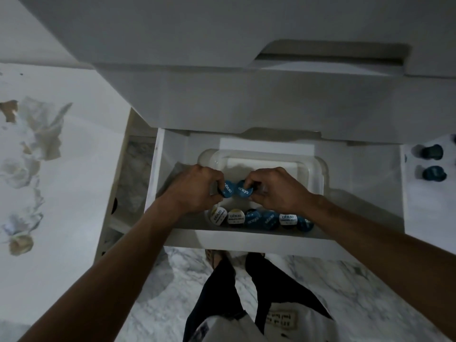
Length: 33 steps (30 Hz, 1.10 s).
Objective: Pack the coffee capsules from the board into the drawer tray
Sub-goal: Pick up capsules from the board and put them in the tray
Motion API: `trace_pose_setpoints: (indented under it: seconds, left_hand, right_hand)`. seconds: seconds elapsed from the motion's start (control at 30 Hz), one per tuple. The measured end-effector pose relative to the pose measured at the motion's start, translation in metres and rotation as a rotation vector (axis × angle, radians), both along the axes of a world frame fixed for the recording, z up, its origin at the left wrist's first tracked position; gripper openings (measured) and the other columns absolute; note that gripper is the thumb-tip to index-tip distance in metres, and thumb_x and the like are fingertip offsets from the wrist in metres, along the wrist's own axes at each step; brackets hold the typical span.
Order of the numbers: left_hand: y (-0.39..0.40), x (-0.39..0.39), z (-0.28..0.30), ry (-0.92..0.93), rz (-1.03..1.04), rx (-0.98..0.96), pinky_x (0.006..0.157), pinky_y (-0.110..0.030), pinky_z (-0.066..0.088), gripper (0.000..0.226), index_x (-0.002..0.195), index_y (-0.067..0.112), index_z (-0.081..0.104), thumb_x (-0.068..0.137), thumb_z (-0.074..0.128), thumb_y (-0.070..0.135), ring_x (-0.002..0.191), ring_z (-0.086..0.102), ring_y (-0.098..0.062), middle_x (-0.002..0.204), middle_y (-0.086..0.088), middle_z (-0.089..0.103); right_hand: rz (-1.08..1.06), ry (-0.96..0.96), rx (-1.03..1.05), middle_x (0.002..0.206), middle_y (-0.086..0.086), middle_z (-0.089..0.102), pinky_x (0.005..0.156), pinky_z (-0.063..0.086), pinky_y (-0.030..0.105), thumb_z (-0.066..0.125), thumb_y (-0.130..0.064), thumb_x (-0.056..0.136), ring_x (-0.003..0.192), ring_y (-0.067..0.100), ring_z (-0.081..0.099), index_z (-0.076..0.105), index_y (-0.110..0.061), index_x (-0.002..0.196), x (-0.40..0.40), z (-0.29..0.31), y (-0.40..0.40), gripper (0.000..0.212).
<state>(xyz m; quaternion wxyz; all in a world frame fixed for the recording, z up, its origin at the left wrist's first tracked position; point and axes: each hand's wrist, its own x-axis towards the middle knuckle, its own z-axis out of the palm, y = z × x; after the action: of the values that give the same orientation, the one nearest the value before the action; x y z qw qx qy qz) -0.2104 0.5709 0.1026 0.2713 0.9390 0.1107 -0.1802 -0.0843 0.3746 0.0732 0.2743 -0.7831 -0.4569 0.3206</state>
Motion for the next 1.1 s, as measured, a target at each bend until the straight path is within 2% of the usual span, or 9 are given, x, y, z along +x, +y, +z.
trace_pose_setpoints:
  seconds: [0.13,0.2,0.27,0.37,0.47,0.63,0.8,0.93,1.1]
  left_hand:
    - [0.001,0.0,0.003,0.015,0.017,-0.006,0.077,-0.027,0.052,0.019,0.099,0.028,0.067,0.081,0.073,0.03,0.077,0.056,-0.008,0.103,0.003,0.071]
    - [-0.001,0.004,0.003,-0.001,0.015,-0.008,0.077,-0.032,0.055,0.019,0.102,0.028,0.064,0.084,0.069,0.033,0.076,0.058,-0.009,0.101,0.002,0.071]
    - [-0.004,0.009,0.003,-0.008,0.001,-0.016,0.08,-0.04,0.055,0.022,0.107,0.028,0.063,0.086,0.067,0.034,0.088,0.063,-0.017,0.103,0.001,0.071]
    - [-0.007,0.016,0.002,0.051,-0.064,0.014,0.083,-0.042,0.055,0.03,0.119,0.029,0.063,0.089,0.064,0.034,0.098,0.063,-0.02,0.112,-0.002,0.069]
    - [-0.004,0.019,0.003,0.101,-0.115,0.049,0.083,-0.04,0.054,0.024,0.113,0.034,0.067,0.089,0.063,0.036,0.097,0.062,-0.018,0.109,0.0,0.069]
    - [-0.001,0.016,0.004,0.148,-0.15,0.073,0.086,-0.039,0.053,0.018,0.107,0.031,0.071,0.09,0.064,0.032,0.099,0.061,-0.016,0.108,0.004,0.07]
    - [0.0,0.013,0.0,0.15,-0.139,0.06,0.087,-0.041,0.053,0.018,0.107,0.033,0.068,0.09,0.063,0.033,0.1,0.061,-0.015,0.109,0.004,0.069]
    - [-0.001,0.011,-0.002,0.154,-0.119,0.065,0.088,-0.041,0.052,0.02,0.108,0.033,0.067,0.089,0.063,0.035,0.1,0.06,-0.016,0.111,0.004,0.068]
    - [-0.001,0.007,-0.002,0.148,-0.105,0.061,0.089,-0.038,0.051,0.026,0.115,0.033,0.064,0.089,0.063,0.036,0.104,0.059,-0.016,0.116,0.003,0.067]
  right_hand:
    - [0.032,0.022,-0.025,0.101,-0.004,0.069,0.079,0.055,0.028,0.073,-0.011,0.079,0.089,0.011,0.064,0.071,-0.019,0.102,0.001,0.0,-0.004,0.025]
    - [0.023,0.037,-0.026,0.1,-0.005,0.069,0.078,0.055,0.028,0.073,-0.013,0.08,0.087,0.01,0.064,0.071,-0.02,0.103,0.002,0.0,-0.005,0.024]
    - [0.007,0.059,-0.026,0.098,-0.005,0.07,0.078,0.055,0.029,0.074,-0.013,0.081,0.084,0.009,0.063,0.072,-0.02,0.102,0.002,0.0,-0.004,0.023]
    - [0.003,0.084,-0.031,0.097,-0.004,0.07,0.078,0.056,0.031,0.076,-0.013,0.081,0.083,0.01,0.063,0.072,-0.02,0.101,0.002,-0.001,-0.002,0.022]
    - [0.02,0.095,-0.033,0.098,-0.004,0.071,0.077,0.056,0.032,0.076,-0.014,0.082,0.084,0.011,0.064,0.072,-0.02,0.102,0.001,-0.002,0.001,0.022]
    - [0.081,0.095,-0.046,0.101,-0.004,0.069,0.077,0.055,0.029,0.076,-0.015,0.082,0.084,0.009,0.064,0.071,-0.022,0.103,-0.007,-0.004,0.006,0.023]
    - [0.082,0.104,-0.062,0.102,-0.003,0.071,0.074,0.051,0.019,0.076,-0.015,0.083,0.083,0.007,0.064,0.071,-0.021,0.106,-0.007,-0.004,0.006,0.024]
    - [0.085,0.112,-0.09,0.098,-0.003,0.073,0.077,0.056,0.027,0.074,-0.017,0.084,0.085,0.008,0.066,0.07,-0.024,0.107,-0.008,-0.002,0.004,0.024]
    - [0.078,0.112,-0.096,0.099,-0.004,0.073,0.079,0.056,0.027,0.073,-0.018,0.085,0.088,0.007,0.066,0.07,-0.025,0.108,-0.01,-0.002,0.003,0.024]
